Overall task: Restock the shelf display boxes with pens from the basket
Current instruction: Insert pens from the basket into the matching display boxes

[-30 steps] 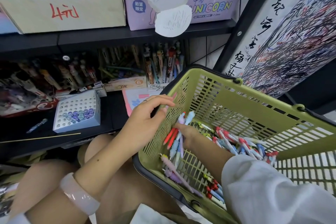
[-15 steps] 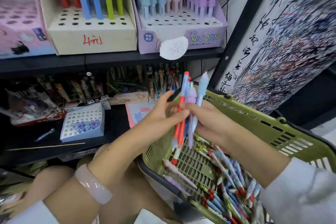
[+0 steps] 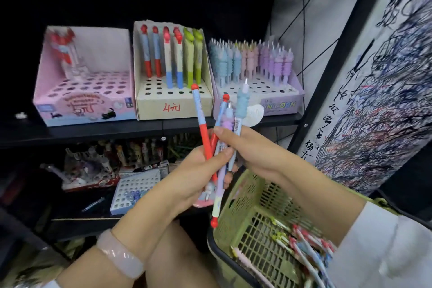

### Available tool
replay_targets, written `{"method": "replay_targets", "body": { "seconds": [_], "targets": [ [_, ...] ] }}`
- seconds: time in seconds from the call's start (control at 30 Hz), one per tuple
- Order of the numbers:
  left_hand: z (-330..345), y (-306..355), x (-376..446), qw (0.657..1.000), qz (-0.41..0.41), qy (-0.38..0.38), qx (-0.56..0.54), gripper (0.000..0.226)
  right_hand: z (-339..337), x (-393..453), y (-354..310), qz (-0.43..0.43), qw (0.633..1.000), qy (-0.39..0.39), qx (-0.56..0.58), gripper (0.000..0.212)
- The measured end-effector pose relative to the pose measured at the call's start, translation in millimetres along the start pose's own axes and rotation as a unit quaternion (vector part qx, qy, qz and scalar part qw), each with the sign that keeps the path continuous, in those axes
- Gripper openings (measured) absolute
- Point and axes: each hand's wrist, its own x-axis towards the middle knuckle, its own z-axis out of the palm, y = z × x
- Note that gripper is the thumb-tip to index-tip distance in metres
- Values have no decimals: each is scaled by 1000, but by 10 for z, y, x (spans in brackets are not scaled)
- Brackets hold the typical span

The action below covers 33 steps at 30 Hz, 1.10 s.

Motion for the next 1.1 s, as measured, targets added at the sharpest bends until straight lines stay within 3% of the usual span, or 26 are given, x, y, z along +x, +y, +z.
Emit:
{"method": "replay_targets", "body": {
  "seconds": [0.17, 0.37, 0.6, 0.77, 0.87, 0.97, 1.1],
  "targets": [
    [-151, 84, -34, 1000, 30, 7, -3, 17, -7, 108, -100, -40, 999, 9, 27, 46],
    [-331, 204, -29, 997, 52, 55, 5, 18, -113, 303, -319, -81, 978, 151, 119, 21],
    [-380, 257, 51, 996, 30, 64, 58, 23, -202, 509, -516, -117, 984, 123, -49, 22],
    [-399, 285, 134, 996, 22, 87, -22, 20, -614, 747, -764, -191, 929, 306, -85, 12],
    [-441, 223, 156, 995, 24, 94, -9, 20, -858, 900, -774, -204, 878, 382, -204, 8],
    [-461, 203, 162, 996, 19, 92, 2, 23, -919, 1039, -648, -177, 864, 359, -305, 7],
    [-497, 209, 157, 996, 16, 83, 40, 28, -933, 1160, -527, -157, 871, 317, -341, 18]
  ]
}}
